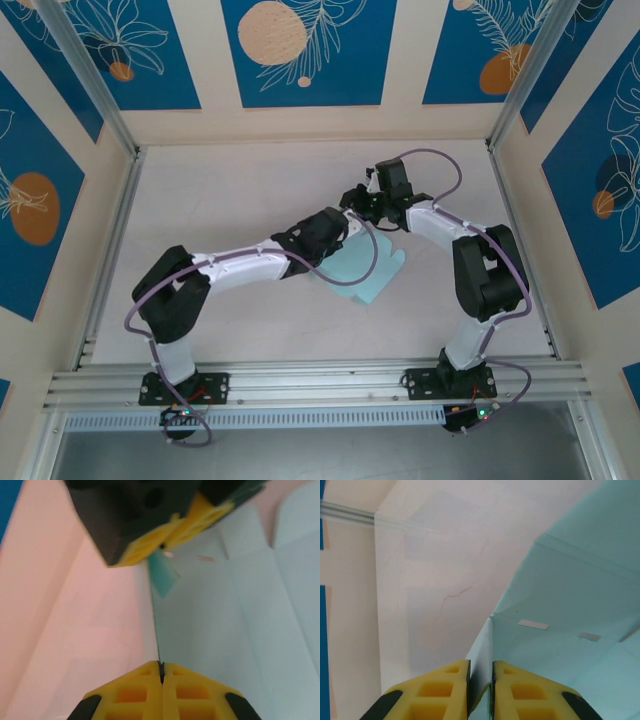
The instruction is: Fold the paper box
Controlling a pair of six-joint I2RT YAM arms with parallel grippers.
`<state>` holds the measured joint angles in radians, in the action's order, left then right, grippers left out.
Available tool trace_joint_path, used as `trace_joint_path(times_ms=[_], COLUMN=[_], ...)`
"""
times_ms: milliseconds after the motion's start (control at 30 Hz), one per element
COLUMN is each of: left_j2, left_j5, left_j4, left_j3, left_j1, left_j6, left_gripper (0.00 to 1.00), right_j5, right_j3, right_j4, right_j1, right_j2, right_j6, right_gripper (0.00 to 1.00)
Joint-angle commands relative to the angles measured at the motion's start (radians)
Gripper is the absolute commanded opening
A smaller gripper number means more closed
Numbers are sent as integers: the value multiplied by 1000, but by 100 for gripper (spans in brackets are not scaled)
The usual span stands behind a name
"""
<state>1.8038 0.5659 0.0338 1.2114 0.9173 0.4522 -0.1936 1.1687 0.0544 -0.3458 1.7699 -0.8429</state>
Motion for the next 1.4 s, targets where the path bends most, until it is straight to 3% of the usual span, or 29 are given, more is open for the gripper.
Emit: trace_joint_path(times_ms=[0, 133, 300, 433, 533, 700, 833, 1133, 1367], left_j2=[29, 23, 58, 135, 167, 165, 172, 196, 213], left_j5=[92, 108, 26, 31, 10, -53, -89, -110, -112], left_j4=[-153, -404, -697, -892, -951, -950, -959, -972, -998], left_j3=[-62, -175, -305, -327, -316, -295, -291, -290, -292], left_j1=[12, 12, 13, 10, 2, -19, -37, -49, -51], left_j6=[136, 376, 661, 837, 922, 974, 1033, 1069, 1066], left_gripper=[0, 0, 0, 0, 0, 0, 0, 0, 0], right_j5=[17, 50, 56, 70, 68, 78, 83, 61, 62], right_j3=[-26, -47, -38, -52, -53, -64, -102, -289, -356], right_j4=[-64, -111, -112, -93, -62, -8, 16, 8, 63], right_j1=[-19, -37, -58, -58, -48, -10, 27, 157, 200], right_j2=[-17, -13, -14, -42, -70, -129, -193, -343, -320], right_j6=[-56, -115, -123, -109, -80, -37, -17, 14, 67], right_gripper=[18, 19, 19, 20, 27, 51, 60, 59, 45])
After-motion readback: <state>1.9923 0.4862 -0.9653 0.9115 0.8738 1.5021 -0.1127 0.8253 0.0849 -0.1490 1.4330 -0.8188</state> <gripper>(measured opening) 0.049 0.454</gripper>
